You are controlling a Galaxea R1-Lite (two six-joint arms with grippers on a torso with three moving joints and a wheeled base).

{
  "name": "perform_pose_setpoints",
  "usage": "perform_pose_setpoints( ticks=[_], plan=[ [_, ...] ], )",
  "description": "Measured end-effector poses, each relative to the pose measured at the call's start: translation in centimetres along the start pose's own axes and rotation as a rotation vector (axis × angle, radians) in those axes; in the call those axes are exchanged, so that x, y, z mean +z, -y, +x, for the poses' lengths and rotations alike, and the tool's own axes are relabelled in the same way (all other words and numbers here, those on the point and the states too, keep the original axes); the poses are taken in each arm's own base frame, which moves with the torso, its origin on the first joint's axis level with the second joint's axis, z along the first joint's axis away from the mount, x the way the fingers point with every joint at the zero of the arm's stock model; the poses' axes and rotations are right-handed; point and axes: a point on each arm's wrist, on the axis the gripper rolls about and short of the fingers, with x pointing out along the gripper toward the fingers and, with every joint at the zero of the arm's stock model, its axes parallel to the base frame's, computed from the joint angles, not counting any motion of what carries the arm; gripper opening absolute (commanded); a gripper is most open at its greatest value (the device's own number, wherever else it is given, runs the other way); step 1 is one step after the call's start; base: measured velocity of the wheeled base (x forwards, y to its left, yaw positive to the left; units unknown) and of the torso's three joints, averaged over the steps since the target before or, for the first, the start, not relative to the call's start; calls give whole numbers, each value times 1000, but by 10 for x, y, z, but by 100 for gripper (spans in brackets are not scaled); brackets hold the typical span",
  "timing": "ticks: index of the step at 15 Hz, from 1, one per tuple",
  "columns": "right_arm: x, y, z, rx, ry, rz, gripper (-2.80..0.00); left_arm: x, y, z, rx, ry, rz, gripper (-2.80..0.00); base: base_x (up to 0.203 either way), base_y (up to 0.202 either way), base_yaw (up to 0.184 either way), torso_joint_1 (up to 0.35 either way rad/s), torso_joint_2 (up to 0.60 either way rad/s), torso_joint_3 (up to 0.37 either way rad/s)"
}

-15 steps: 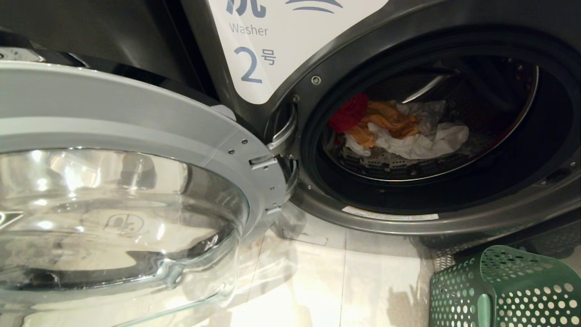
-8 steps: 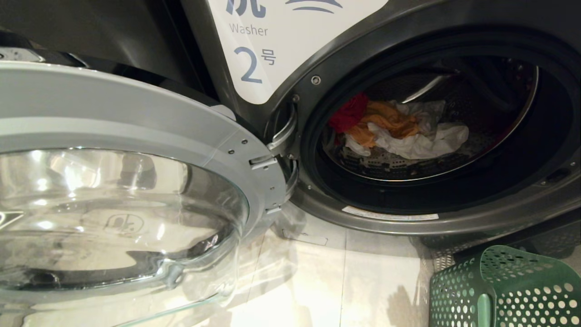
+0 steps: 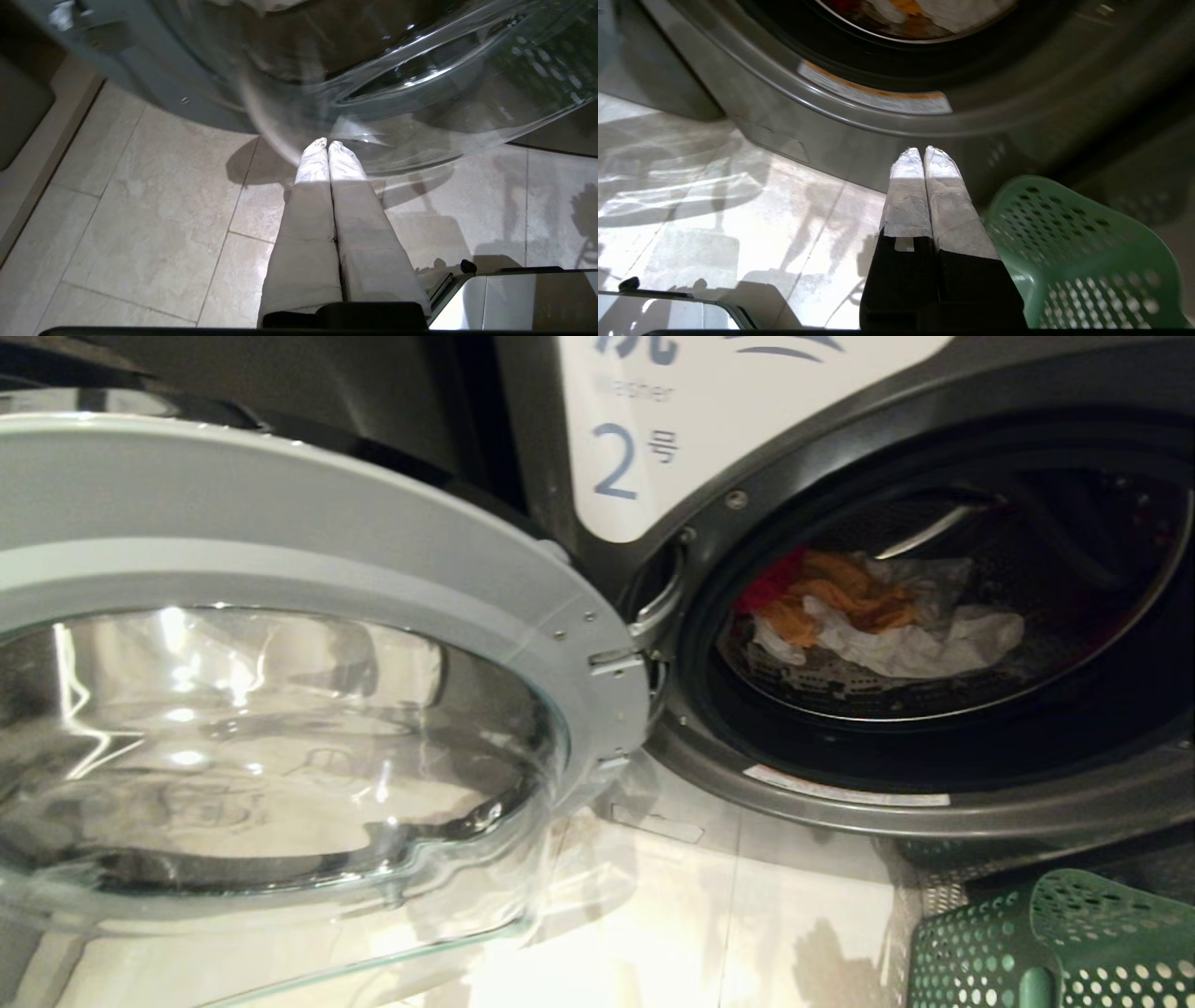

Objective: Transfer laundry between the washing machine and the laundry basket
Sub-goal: Pick a cloth and place it into the basket

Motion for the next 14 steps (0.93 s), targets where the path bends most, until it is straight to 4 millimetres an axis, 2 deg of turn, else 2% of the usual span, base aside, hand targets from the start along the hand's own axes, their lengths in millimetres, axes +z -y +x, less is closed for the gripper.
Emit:
perform_pose_setpoints(
  ticks=[6, 12, 14],
  plan=[
    [0, 0, 0, 1, -2, 2, -280, 0, 0, 0, 0, 3, 0, -280, 2, -6, 146, 3, 2, 1],
    [0, 0, 0, 1, -2, 3, -280, 0, 0, 0, -3, 1, 6, -280, 0, 0, 0, 0, 0, 0],
    [0, 0, 0, 1, -2, 2, -280, 0, 0, 0, -3, 1, 8, -280, 138, 0, -1, 3, 0, 1]
  ],
)
